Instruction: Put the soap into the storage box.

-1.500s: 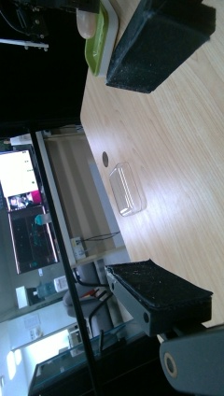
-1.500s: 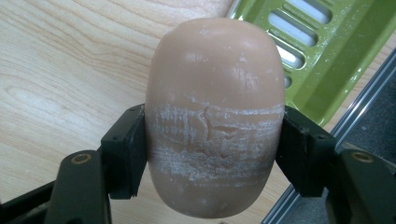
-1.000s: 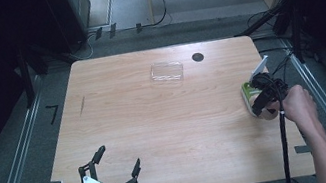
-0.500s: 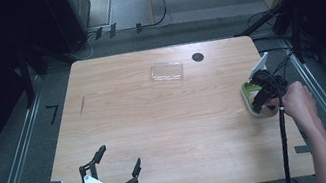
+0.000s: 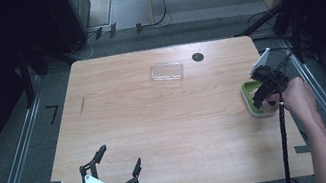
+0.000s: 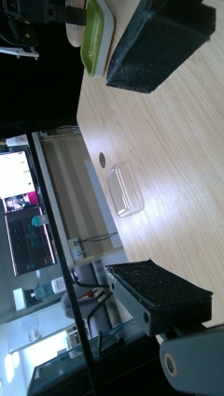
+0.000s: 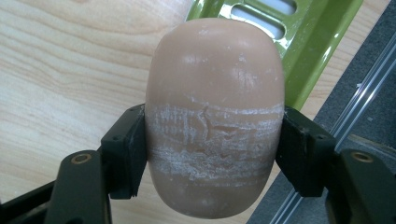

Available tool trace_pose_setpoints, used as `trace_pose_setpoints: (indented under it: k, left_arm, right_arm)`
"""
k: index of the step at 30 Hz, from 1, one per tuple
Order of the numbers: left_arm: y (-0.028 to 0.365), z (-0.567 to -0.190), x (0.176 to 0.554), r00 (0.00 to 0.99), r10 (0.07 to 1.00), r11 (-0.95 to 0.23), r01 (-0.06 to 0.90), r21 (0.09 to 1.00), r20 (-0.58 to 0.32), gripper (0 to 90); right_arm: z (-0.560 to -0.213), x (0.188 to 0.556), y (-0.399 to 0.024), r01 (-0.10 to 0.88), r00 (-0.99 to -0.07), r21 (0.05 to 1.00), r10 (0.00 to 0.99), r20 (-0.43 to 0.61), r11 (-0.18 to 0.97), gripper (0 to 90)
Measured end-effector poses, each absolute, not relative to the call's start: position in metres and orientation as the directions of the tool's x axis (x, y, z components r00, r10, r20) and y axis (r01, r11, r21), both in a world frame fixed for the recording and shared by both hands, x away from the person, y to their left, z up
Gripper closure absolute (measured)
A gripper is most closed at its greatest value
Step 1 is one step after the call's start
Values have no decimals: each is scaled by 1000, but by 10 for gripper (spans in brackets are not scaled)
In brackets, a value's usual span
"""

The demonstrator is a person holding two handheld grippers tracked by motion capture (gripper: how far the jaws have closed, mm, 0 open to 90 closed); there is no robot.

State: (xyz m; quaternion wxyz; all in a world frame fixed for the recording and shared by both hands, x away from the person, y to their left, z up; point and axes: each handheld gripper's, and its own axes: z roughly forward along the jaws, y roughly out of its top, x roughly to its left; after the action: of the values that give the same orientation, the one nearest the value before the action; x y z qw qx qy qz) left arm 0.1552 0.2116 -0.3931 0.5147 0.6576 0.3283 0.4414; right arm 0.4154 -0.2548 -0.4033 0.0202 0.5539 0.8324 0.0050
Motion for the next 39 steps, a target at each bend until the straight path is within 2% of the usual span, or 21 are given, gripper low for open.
trace_pose_setpoints:
  k: [39]
  left_arm:
    - [211,-393,156,397,885,-256,-22,966,244,99]
  right_arm:
    - [-421,449,-268,965,-259,35,966,0,259,336]
